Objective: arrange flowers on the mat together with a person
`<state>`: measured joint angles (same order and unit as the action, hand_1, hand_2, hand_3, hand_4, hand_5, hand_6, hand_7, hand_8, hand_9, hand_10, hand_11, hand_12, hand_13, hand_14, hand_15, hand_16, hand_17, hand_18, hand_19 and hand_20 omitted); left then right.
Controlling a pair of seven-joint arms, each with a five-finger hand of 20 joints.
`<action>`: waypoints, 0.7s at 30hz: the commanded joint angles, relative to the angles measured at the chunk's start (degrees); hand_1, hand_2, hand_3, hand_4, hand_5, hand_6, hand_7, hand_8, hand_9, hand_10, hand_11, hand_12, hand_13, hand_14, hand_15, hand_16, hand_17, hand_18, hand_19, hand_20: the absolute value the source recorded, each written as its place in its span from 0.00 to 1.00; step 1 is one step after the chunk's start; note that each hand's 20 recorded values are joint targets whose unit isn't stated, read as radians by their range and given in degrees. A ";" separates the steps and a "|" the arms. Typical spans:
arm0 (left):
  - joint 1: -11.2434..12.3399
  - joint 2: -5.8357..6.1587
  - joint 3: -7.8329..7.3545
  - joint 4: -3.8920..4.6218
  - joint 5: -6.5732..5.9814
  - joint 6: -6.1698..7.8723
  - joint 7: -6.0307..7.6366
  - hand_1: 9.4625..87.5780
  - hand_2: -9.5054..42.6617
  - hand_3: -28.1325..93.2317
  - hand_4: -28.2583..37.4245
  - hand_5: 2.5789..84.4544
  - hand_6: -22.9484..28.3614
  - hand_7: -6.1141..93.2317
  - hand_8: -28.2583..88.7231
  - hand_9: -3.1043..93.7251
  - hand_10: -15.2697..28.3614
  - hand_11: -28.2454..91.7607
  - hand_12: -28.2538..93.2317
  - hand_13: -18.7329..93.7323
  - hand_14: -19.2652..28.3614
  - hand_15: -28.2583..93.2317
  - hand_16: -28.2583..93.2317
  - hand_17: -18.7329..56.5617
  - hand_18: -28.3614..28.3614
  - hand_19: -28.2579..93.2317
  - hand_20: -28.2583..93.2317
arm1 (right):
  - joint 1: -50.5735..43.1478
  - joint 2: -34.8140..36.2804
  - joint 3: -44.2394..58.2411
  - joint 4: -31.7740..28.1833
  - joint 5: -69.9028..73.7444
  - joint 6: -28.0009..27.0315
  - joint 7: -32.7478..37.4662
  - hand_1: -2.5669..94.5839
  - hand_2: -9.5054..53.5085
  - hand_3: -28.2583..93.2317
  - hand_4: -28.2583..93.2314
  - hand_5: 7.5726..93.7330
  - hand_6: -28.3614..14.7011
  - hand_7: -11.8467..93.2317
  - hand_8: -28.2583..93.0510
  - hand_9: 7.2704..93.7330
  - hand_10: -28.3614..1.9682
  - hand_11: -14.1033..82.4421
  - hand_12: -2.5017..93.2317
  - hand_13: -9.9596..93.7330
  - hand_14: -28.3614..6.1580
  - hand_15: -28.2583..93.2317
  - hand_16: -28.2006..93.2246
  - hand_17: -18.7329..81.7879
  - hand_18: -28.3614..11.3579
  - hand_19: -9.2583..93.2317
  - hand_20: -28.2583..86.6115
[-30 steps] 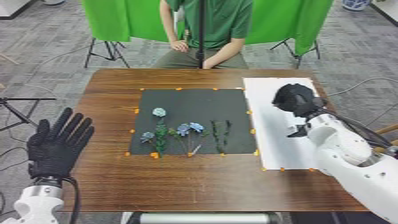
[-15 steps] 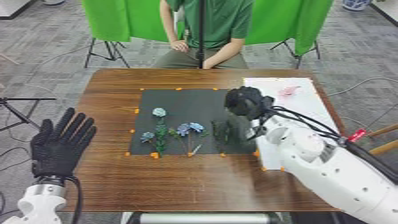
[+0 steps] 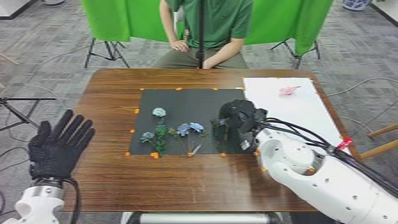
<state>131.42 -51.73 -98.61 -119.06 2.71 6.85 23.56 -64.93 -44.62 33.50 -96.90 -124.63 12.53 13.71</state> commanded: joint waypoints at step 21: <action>1.06 -0.84 -0.69 0.16 -1.36 1.61 -0.86 0.20 0.41 0.82 0.00 0.45 0.57 0.12 0.17 0.41 0.64 0.35 0.28 0.41 0.72 0.45 0.18 0.21 0.70 0.42 0.33 | -9.05 3.53 8.77 -7.79 1.18 -0.79 -1.80 0.68 0.00 0.77 0.00 0.60 0.83 0.31 0.10 0.57 0.83 0.23 0.14 0.69 0.76 0.34 0.55 0.50 0.43 0.64 0.56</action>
<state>132.22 -52.04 -99.18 -119.20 1.59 7.72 23.50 -71.87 -43.04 40.73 -102.23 -123.96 10.68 12.92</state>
